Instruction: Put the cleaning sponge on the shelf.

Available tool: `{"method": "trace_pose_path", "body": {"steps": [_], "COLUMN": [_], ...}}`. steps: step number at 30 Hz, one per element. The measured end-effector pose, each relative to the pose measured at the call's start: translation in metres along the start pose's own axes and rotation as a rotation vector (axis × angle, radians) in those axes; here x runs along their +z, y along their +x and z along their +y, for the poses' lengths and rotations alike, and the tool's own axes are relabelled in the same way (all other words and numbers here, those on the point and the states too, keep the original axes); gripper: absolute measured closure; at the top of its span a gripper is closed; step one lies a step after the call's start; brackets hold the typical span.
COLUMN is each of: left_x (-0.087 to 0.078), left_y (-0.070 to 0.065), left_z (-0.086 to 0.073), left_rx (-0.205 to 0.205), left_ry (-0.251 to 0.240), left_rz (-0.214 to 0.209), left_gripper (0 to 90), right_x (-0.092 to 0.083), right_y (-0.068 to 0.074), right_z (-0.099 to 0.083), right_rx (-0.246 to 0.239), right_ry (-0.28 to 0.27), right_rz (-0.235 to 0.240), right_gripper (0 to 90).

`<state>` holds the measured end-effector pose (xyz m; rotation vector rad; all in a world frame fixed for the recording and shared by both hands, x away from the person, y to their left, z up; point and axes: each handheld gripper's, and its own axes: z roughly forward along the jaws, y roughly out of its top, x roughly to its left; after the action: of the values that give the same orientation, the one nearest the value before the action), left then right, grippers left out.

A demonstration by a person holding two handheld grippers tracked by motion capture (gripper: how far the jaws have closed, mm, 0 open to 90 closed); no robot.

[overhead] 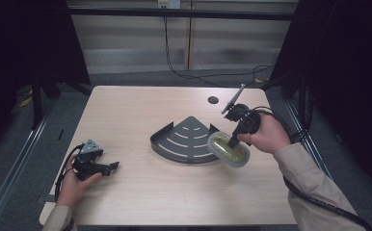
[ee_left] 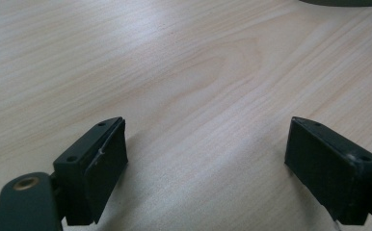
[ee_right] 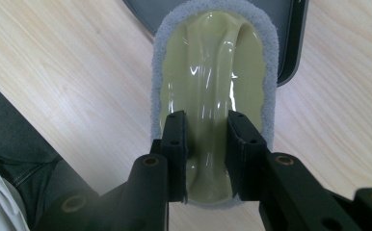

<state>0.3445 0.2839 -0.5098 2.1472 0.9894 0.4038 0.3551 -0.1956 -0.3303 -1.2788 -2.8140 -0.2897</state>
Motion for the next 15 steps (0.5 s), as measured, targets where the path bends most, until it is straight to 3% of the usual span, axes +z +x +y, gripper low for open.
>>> {"method": "trace_pose_path", "body": {"steps": [15], "left_x": [0.0], "left_y": [0.0], "left_z": [0.0], "left_rx": [0.0], "left_ry": [0.002], "left_rz": [-0.003], "left_gripper": [14.3], "right_x": [-0.005], "right_y": [-0.005], "right_z": [0.023], "right_rx": [0.009], "right_ry": [0.008], "right_rz": [-0.022], "right_gripper": [71.3]}}
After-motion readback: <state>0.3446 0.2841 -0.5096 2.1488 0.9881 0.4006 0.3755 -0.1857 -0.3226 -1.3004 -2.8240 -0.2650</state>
